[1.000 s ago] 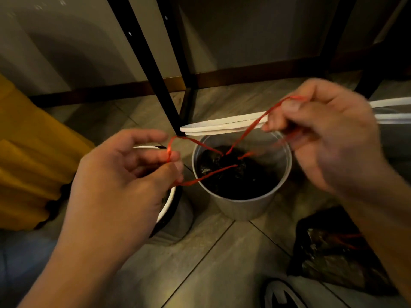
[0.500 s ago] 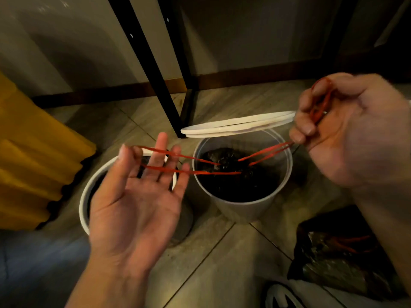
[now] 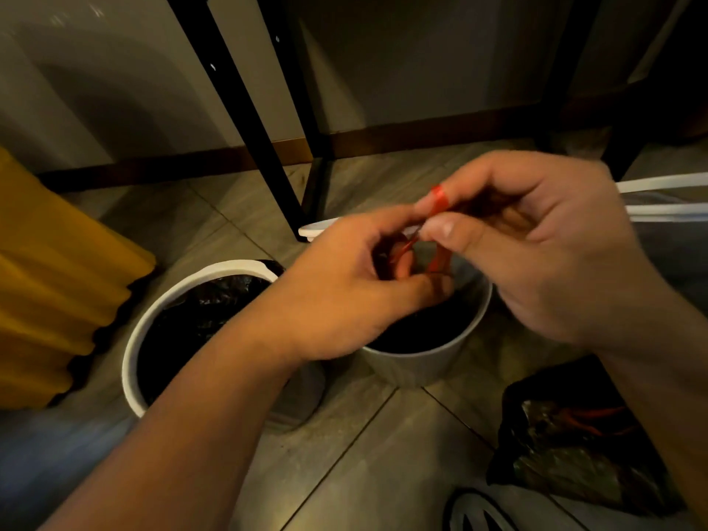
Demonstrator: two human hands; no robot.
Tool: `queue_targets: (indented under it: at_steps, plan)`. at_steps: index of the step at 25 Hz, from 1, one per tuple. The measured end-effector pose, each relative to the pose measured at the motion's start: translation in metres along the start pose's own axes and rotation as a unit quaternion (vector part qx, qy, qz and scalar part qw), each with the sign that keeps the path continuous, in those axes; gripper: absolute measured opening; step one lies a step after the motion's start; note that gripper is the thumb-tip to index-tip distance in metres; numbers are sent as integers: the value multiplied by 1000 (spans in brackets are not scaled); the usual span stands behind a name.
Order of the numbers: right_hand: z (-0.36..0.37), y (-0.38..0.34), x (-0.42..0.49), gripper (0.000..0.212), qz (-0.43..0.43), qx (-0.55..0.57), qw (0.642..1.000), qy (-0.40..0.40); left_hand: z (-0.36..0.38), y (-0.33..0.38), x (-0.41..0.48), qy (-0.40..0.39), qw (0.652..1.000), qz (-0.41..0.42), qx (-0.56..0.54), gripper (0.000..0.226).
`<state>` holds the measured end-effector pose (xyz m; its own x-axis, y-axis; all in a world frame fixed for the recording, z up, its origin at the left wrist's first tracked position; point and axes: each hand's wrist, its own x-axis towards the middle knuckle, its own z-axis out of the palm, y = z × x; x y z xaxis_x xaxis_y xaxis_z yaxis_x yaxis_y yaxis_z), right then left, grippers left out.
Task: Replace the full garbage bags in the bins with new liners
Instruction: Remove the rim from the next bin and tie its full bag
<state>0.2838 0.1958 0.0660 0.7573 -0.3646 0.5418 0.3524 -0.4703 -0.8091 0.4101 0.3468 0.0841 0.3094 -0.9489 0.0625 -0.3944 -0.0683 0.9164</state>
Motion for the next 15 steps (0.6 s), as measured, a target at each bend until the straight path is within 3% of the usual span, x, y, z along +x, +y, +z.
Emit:
queue_targets:
  at_steps: [2, 6, 9, 12, 15]
  plan:
    - [7, -3, 2, 20, -30, -62, 998, 5, -1, 1, 7, -13, 998, -11, 54, 9]
    - [9, 2, 5, 25, 1, -82, 997, -7, -4, -3, 8, 29, 997, -70, -11, 37]
    - [7, 12, 3, 20, 75, -45, 995, -57, -13, -4, 4, 59, 991, -106, -65, 38]
    - [11, 21, 4, 20, 94, -14, 995, -21, -16, -11, 5, 53, 991, -101, -73, 39]
    - [12, 27, 7, 13, 49, -36, 998, 24, -10, -17, 4, 60, 988, -85, -116, 38]
